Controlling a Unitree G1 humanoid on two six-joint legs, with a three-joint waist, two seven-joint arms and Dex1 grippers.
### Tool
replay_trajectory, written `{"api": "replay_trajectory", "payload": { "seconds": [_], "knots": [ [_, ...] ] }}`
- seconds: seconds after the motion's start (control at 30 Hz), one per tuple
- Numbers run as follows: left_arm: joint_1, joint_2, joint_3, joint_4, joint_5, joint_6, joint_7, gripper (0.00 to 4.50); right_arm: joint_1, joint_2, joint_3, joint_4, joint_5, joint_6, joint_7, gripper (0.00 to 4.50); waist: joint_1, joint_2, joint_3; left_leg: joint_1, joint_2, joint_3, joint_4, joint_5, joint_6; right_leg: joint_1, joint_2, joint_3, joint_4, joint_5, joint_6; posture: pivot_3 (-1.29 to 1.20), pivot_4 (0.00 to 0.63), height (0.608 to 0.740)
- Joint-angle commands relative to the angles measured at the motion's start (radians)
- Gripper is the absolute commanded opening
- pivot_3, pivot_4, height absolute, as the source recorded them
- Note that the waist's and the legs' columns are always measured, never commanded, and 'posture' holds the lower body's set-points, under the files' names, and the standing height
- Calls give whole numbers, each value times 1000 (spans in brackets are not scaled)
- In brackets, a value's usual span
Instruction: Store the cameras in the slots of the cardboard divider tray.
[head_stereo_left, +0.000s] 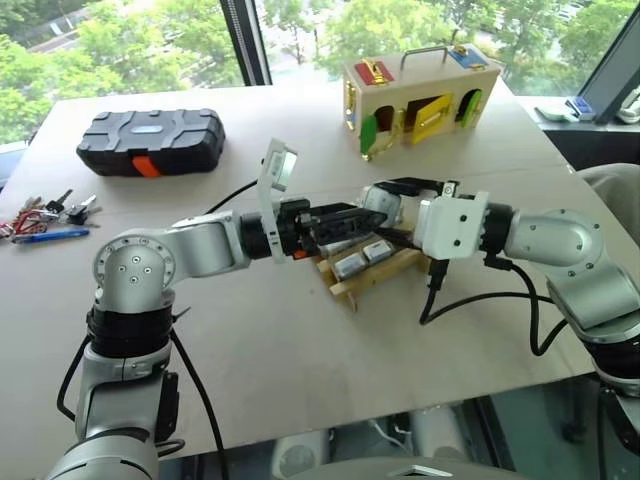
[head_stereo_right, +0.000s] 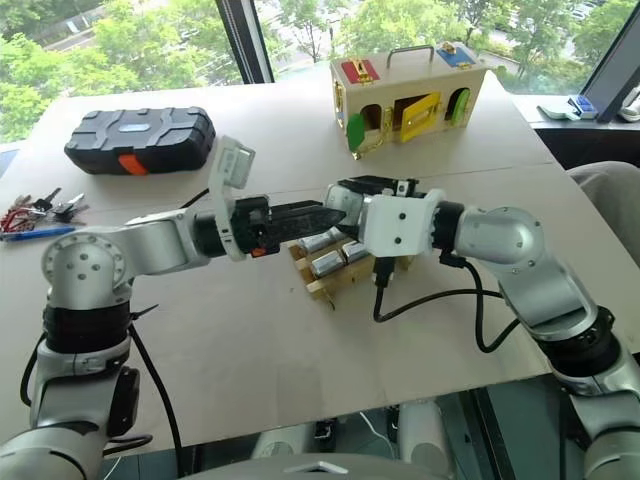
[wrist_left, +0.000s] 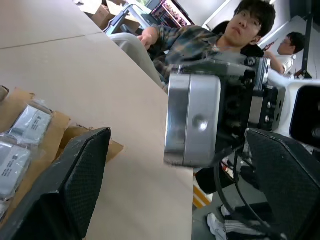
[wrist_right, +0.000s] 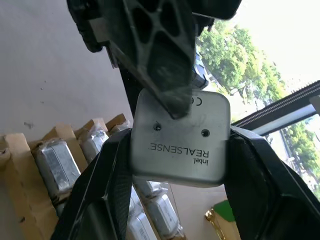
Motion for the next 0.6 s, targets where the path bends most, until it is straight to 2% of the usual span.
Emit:
{"api": "replay_trajectory", "payload": {
  "seconds": [0.03,0.07,0.17,0.27,0.3,0.43,0.47,0.57,0.6],
  "knots": [
    [-28,-9,4,-5,-22,-4,9,4500,-17,15,-2,-27,-21,-18,13,2047,1,0,0,0,0,0,0,0,0,0,0,0,0,0,0,0,150,740],
    [-29,-10,2,-5,-22,-1,10,3958,-16,18,1,-28,-27,-18,16,2047,1,0,0,0,0,0,0,0,0,0,-1,0,0,0,0,0,150,740],
    [-34,-17,-2,-1,-16,-2,13,2821,-15,29,0,-37,-26,-4,27,2047,-1,0,0,0,-1,0,0,0,0,0,-1,0,0,0,0,0,150,740],
    [-42,-16,-5,7,-15,4,7,1239,-19,35,0,-41,-11,23,47,2047,-1,0,0,1,-1,0,0,0,0,0,-1,0,1,0,-1,0,150,740],
    [-44,-14,-5,8,-13,6,4,769,-20,40,-7,-44,4,43,52,2539,-1,0,0,1,-1,-1,0,0,0,0,-1,-1,1,0,-1,0,150,740],
    [-62,1,-2,16,20,12,-32,777,9,46,-46,-52,29,87,37,4351,-1,0,0,1,0,-1,0,0,0,0,0,-1,1,0,0,0,150,740],
    [-78,8,-4,22,44,11,-49,777,41,34,-78,-60,46,112,32,4500,2,0,0,1,0,-1,0,0,0,0,0,-1,1,0,0,0,150,740],
    [-118,29,-33,16,171,-15,-135,777,137,2,-174,-86,89,147,22,4500,10,-1,0,0,-1,-2,0,0,0,0,-1,-2,1,0,-1,0,150,740],
    [-133,29,-46,14,211,-27,-163,777,174,8,-223,-96,149,176,22,4500,11,-1,0,0,-1,-1,0,0,0,0,-1,-1,0,0,-1,0,150,740]
  ]
}}
